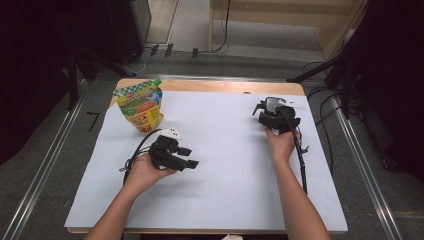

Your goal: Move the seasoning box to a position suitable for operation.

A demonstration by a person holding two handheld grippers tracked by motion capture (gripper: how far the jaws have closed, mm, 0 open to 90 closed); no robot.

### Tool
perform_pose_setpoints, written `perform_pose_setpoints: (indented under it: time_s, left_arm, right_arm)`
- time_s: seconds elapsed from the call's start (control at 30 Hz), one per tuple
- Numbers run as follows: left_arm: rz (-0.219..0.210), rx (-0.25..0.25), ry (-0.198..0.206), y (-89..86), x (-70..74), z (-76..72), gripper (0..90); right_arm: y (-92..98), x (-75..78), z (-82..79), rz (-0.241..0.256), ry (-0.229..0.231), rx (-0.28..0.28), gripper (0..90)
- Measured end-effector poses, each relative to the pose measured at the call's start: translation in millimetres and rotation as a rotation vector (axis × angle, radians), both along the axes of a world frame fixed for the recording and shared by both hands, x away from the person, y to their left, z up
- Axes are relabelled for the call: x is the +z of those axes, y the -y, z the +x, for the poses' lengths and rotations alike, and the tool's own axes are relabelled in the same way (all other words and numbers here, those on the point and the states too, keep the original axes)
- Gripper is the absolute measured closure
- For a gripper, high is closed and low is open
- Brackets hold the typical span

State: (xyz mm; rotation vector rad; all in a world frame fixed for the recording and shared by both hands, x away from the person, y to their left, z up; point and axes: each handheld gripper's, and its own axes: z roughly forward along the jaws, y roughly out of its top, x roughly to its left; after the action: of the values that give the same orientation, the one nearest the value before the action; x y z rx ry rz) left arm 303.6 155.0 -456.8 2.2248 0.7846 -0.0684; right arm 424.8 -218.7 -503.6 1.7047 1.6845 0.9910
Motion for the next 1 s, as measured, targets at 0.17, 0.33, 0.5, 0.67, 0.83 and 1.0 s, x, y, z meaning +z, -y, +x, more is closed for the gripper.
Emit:
perform_pose_setpoints:
  time_s: [0.17,0.33,0.5,0.67,0.83,1.0]
  left_arm:
    - [-0.008,0.004,-0.002,-2.2,-0.4,-0.6,41.1]
    - [-0.011,0.007,-0.003,-3.9,-0.2,-1.5,41.2]
    - [-0.017,0.011,-0.003,-5.3,-0.4,-2.2,41.2]
    - [-0.019,0.012,-0.005,-6.0,-0.4,-2.0,41.3]
    - [-0.017,0.014,-0.004,-5.4,-0.8,-1.7,41.2]
    - [-0.018,0.013,-0.009,-5.0,-1.5,-0.8,41.3]
  right_arm:
    - [-6.8,-7.2,11.7,-0.016,0.024,-0.059,6.9]
    - [-7.6,-11.1,17.8,-0.01,0.029,-0.082,8.0]
    - [-11.4,-13.5,17.9,-0.073,0.041,-0.097,14.1]
    - [-5.9,-11.0,17.7,-0.053,0.027,-0.075,14.8]
    - [-4.2,-7.0,15.2,-0.038,0.004,-0.043,15.0]
    - [-4.8,-0.6,6.2,-0.044,-0.001,0.011,15.0]
